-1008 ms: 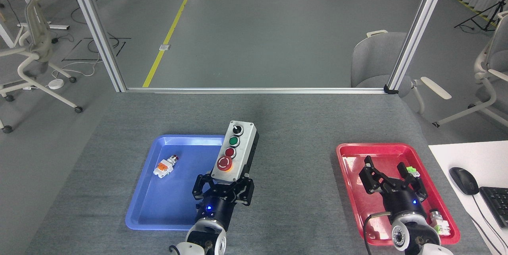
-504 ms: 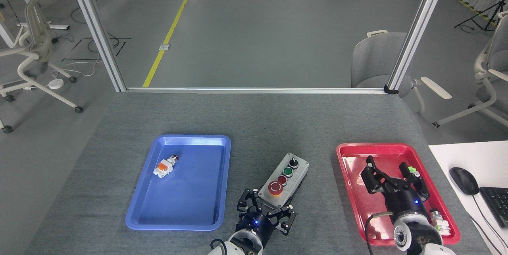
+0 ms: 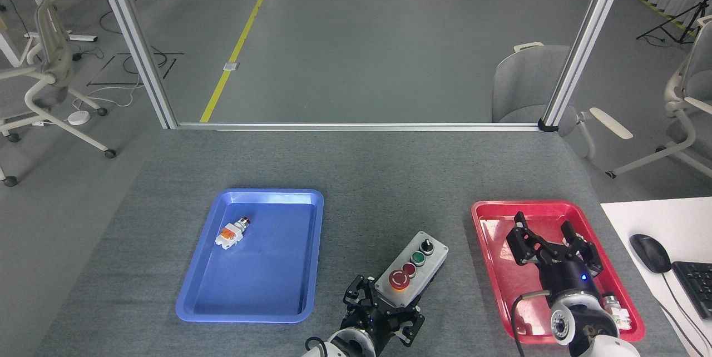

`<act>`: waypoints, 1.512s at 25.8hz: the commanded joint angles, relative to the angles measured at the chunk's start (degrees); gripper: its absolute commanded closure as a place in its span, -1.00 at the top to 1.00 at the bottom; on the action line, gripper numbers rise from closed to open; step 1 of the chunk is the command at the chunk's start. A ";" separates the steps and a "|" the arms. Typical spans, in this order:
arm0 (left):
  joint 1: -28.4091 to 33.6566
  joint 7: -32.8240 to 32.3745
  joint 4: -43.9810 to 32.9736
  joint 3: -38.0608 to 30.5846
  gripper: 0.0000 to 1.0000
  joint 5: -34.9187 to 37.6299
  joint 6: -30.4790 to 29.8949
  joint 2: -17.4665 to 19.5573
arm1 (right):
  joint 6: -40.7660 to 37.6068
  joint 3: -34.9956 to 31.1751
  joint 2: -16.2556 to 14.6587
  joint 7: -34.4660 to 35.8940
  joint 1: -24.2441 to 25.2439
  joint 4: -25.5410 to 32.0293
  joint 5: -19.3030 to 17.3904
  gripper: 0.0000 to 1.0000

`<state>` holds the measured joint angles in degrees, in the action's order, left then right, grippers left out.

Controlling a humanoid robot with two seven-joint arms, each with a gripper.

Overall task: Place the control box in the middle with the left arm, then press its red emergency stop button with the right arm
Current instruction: 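Carry the control box to the table middle and lower it, then open the left gripper and withdraw it back toward the blue tray, then move the right gripper from the red tray over the control box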

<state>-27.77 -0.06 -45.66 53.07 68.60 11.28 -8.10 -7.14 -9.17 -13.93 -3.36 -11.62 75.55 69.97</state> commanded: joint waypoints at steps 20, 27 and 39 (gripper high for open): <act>24.87 0.14 -40.21 -31.27 0.97 -0.48 -14.44 22.34 | -0.86 2.31 -0.22 0.46 -2.97 -2.78 -0.18 0.57; 23.38 0.50 -40.91 -51.48 0.97 -0.48 -17.17 21.28 | -9.83 2.49 -0.40 0.46 -3.06 -3.39 0.26 -0.37; 15.73 0.41 -38.10 -56.76 0.97 -0.48 -9.26 16.89 | -37.86 5.65 -1.01 -0.15 -3.24 -4.97 0.26 -1.00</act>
<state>-11.41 0.49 -84.01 -3.50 68.07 1.42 9.82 -42.46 -4.64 -14.99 -3.21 -14.74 70.96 70.26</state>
